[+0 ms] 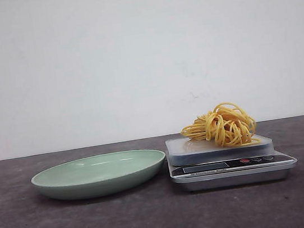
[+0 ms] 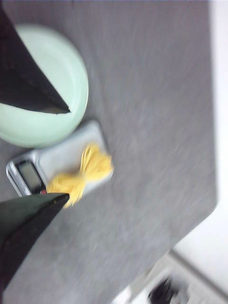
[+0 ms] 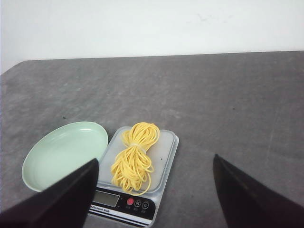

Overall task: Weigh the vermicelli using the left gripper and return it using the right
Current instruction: 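Lower the vermicelli onto the scale and open the left gripper, then withdraw the left gripper upward away from the scale, then lower the right gripper onto the vermicelli bundle on the scale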

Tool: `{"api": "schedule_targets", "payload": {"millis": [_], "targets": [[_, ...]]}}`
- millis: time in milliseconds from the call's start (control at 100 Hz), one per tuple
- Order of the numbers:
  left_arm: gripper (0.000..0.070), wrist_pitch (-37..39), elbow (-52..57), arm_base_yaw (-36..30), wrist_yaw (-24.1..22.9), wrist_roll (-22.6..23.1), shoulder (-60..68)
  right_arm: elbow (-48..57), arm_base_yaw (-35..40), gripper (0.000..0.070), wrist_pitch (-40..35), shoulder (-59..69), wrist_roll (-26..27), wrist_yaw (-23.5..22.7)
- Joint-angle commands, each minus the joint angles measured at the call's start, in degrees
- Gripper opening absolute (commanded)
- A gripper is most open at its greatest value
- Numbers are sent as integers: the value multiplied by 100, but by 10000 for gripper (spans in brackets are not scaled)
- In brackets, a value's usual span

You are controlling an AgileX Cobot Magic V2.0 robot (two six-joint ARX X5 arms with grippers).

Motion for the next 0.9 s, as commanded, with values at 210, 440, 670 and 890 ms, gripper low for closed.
{"api": "schedule_targets", "payload": {"millis": [210, 440, 670, 890], "targets": [[314, -1235, 87, -33, -841, 278, -1615, 111, 136, 482, 81, 520, -24, -260], [314, -2245, 85, -33, -1373, 70, -2557, 136, 605, 482, 295, 1373, 192, -258], [314, -2846, 63, -33, -1515, -195, -3147, 411, 1377, 483, 671, 2717, 492, -155], [314, -3392, 20, -33, -1554, -337, -3442, 944, 1895, 483, 817, 4074, 516, 297]]}}
